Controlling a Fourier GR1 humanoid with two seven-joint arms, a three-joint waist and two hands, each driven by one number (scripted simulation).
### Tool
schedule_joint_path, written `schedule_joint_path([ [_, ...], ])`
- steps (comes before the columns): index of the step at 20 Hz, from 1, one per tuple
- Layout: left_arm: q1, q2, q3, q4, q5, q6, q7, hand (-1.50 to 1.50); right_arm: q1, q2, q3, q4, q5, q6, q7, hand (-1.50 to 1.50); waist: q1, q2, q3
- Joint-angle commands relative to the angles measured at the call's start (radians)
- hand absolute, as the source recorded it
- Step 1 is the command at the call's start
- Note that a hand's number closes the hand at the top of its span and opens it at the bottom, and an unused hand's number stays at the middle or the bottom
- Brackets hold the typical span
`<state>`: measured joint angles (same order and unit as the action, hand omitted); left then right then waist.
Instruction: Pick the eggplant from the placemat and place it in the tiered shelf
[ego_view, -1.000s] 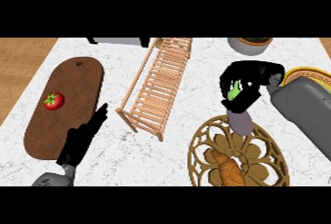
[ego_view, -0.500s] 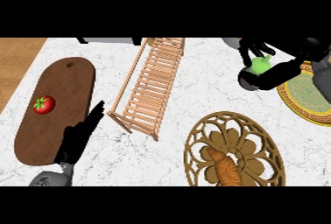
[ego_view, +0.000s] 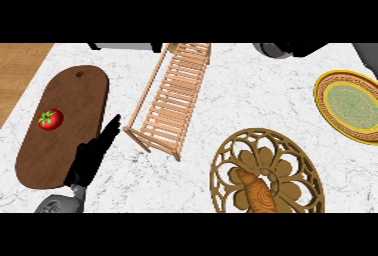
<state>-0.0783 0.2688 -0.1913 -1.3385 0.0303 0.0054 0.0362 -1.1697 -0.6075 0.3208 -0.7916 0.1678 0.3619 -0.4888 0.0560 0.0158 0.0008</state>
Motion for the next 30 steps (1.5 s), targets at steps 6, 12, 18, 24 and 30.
schedule_joint_path([
  [6, -0.017, -0.013, 0.011, 0.023, -0.016, -0.002, -0.008, 0.00, -0.268, 0.204, -0.055, 0.332, 0.091, -0.134, 0.027, 1.50, 0.003, 0.003, -0.002],
  [12, -0.007, -0.008, 0.016, -0.049, 0.005, -0.021, 0.044, 0.00, -0.346, 0.296, -0.052, 0.454, 0.141, -0.196, -0.007, 1.50, 0.016, 0.008, -0.002],
  [18, 0.016, -0.029, -0.008, -0.043, -0.030, 0.000, 0.009, 0.00, -0.393, 0.415, -0.006, 0.525, 0.211, -0.258, -0.033, 1.50, 0.029, 0.011, -0.002],
  [24, -0.005, -0.005, 0.021, -0.064, -0.015, -0.019, 0.054, 0.00, -0.447, 0.500, 0.006, 0.599, 0.247, -0.256, -0.004, 1.50, 0.020, 0.006, -0.002],
  [30, -0.004, 0.001, 0.010, -0.056, -0.012, -0.055, 0.035, 0.00, -0.422, 0.603, -0.050, 0.658, 0.180, -0.129, 0.010, 1.50, 0.044, 0.013, -0.003],
])
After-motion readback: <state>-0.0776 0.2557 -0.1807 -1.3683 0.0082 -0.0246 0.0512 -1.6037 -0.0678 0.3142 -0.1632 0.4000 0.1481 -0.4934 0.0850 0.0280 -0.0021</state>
